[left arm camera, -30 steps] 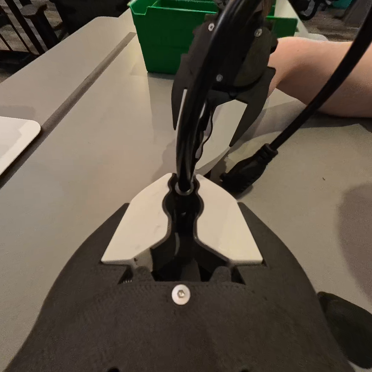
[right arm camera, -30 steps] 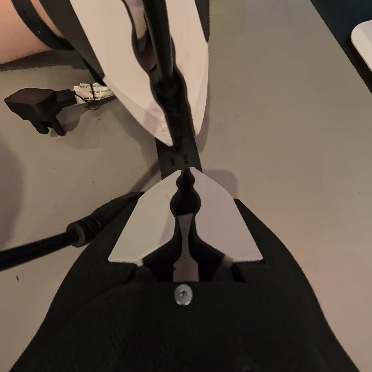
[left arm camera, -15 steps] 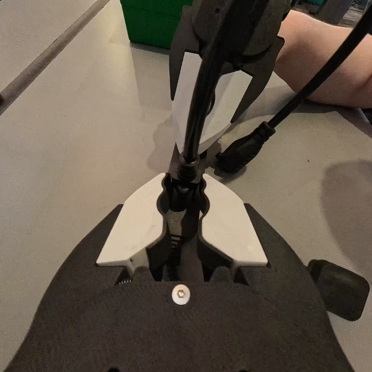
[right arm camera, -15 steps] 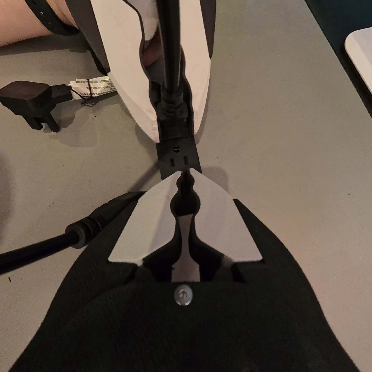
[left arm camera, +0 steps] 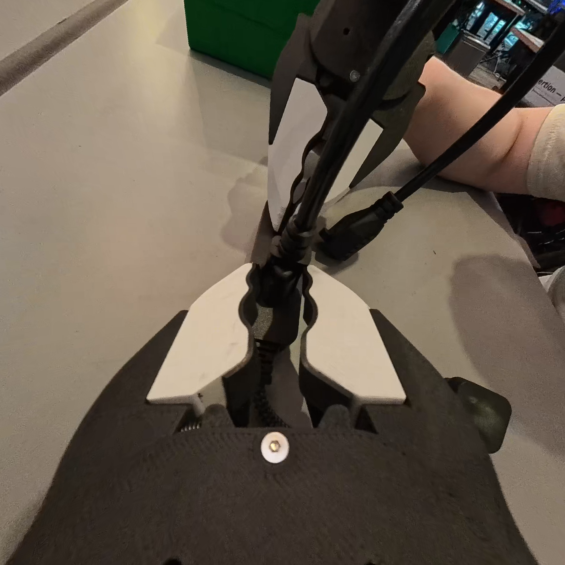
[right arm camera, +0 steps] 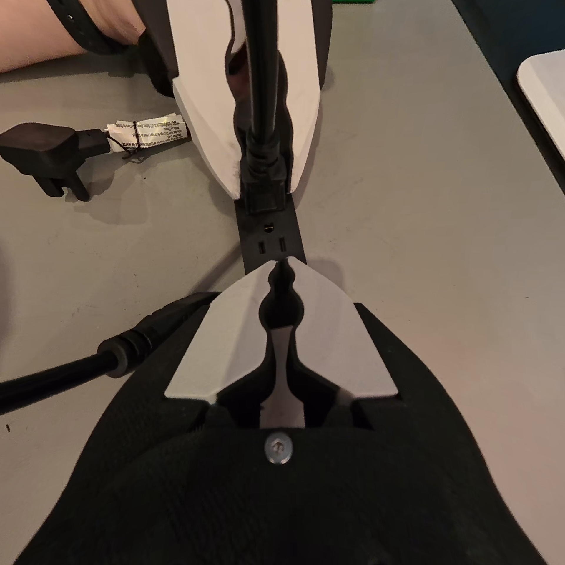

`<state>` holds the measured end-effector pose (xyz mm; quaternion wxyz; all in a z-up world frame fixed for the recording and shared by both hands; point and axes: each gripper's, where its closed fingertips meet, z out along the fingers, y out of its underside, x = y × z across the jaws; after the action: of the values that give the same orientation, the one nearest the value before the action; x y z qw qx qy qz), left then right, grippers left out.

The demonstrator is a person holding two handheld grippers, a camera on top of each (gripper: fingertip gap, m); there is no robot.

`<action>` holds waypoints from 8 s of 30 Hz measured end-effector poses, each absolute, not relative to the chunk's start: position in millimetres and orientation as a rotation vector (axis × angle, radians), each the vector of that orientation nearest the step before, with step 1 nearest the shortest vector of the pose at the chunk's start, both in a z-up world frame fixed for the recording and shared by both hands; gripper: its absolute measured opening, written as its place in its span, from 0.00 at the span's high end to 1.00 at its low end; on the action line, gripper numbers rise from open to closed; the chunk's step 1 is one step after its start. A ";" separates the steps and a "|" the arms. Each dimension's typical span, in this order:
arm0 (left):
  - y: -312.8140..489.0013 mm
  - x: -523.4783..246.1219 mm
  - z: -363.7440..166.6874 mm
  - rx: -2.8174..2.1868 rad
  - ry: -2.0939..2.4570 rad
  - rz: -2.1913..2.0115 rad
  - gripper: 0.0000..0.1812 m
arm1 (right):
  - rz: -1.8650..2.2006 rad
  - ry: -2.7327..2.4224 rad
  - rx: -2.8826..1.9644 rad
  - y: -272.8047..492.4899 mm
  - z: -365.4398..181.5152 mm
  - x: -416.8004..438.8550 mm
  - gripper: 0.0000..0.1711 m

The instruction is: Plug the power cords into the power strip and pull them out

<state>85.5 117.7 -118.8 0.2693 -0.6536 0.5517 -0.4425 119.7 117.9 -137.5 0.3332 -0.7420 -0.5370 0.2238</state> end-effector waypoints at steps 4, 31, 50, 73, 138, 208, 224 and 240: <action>118.7 88.6 -118.9 -1.794 1.456 -1.214 0.86 | 0.582 -1.396 -1.938 120.0 -137.3 122.6 0.96; 119.2 97.2 -132.2 -1.780 1.559 -0.989 0.82 | 0.611 -1.393 -1.926 120.3 -137.2 122.4 0.95; 115.2 103.8 -136.7 -1.730 1.599 -0.898 0.77 | 0.628 -1.384 -1.917 120.8 -136.8 121.9 0.96; 117.7 87.1 -125.6 -1.706 1.538 -0.984 0.86 | 0.671 -1.374 -1.910 120.2 -136.5 121.0 0.96; 123.8 98.0 -110.0 -1.709 1.428 -1.067 0.87 | 0.691 -1.345 -1.926 119.3 -139.0 120.7 0.95; 123.6 95.1 -113.4 -1.713 1.488 -1.103 0.86 | 0.686 -1.379 -1.904 116.3 -137.9 116.0 0.95; 128.3 95.4 -111.6 -1.716 1.419 -1.037 0.87 | 0.731 -1.342 -1.927 117.4 -138.7 120.1 0.94; 131.1 101.8 -107.3 -1.745 1.348 -1.078 0.88 | 0.735 -1.327 -1.914 118.8 -138.3 118.6 0.94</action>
<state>101.8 131.1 -107.3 0.3371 -0.6693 0.5170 -0.4136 118.6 118.8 -138.3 0.3424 -0.7363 -0.5106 0.2827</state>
